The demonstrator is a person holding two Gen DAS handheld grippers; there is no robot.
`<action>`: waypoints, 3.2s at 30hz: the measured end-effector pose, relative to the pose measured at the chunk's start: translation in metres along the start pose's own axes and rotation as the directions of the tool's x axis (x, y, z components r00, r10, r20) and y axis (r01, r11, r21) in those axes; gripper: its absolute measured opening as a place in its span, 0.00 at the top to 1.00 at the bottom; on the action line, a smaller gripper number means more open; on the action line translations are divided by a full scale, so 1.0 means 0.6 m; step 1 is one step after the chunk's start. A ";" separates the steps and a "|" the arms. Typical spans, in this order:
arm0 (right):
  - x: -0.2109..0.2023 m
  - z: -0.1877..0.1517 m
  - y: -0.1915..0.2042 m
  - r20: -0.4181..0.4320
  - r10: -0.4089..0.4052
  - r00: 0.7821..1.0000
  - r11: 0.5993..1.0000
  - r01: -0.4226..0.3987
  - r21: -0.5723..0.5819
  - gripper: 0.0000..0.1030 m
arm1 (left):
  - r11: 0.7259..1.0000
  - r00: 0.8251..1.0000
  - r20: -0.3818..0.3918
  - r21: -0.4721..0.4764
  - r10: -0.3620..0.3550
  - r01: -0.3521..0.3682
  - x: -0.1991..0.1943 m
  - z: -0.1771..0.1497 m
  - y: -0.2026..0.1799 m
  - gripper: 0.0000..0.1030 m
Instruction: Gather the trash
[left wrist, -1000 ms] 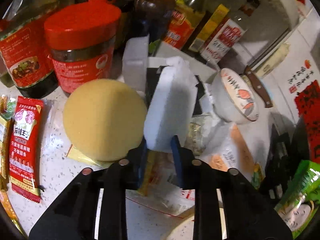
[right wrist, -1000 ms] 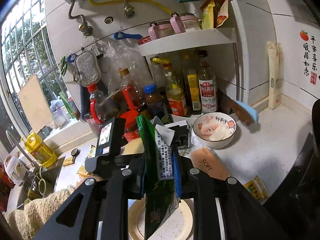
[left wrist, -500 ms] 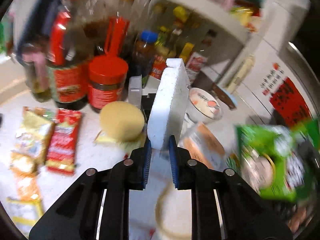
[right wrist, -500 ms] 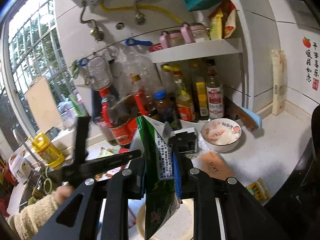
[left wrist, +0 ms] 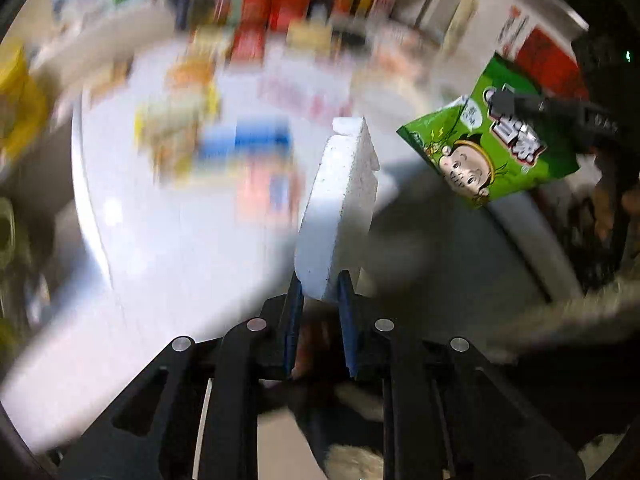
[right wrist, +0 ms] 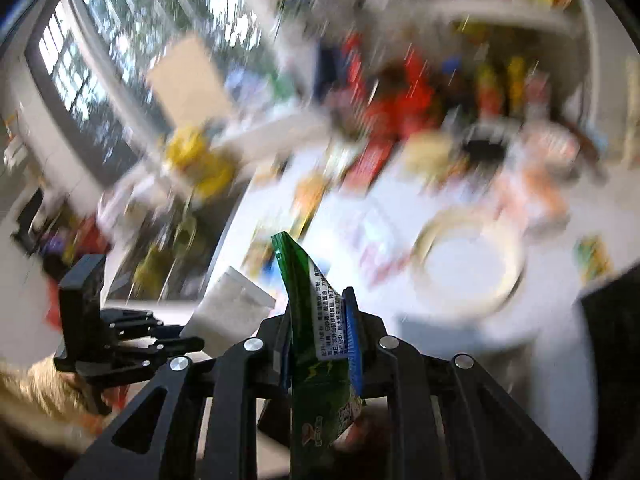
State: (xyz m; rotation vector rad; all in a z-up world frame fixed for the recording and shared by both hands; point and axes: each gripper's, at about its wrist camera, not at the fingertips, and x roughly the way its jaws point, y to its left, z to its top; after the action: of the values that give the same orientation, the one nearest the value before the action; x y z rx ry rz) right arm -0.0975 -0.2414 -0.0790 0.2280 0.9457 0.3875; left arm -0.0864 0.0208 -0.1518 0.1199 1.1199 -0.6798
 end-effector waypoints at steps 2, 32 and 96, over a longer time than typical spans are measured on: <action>0.047 -0.057 0.022 -0.101 0.021 0.995 0.999 -0.019 0.027 0.79 | 0.999 0.995 -0.096 -0.043 -0.008 0.003 0.036 -0.072 0.015 0.83; 0.318 -0.261 0.056 -0.339 -0.199 0.920 0.979 0.171 -0.112 0.05 | 0.973 0.957 -0.174 0.047 0.230 -0.226 0.191 -0.231 0.075 0.16; -0.015 0.147 0.143 0.471 -0.545 0.694 0.814 0.572 0.099 0.05 | 0.766 0.728 0.335 -0.506 0.599 -0.397 -0.186 0.177 0.026 0.12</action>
State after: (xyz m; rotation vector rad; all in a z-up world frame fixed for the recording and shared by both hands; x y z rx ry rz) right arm -0.0486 -0.1693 0.0084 -0.0306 0.4642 -0.2164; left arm -0.0229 0.0384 -0.0119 -0.0939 0.6645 0.0481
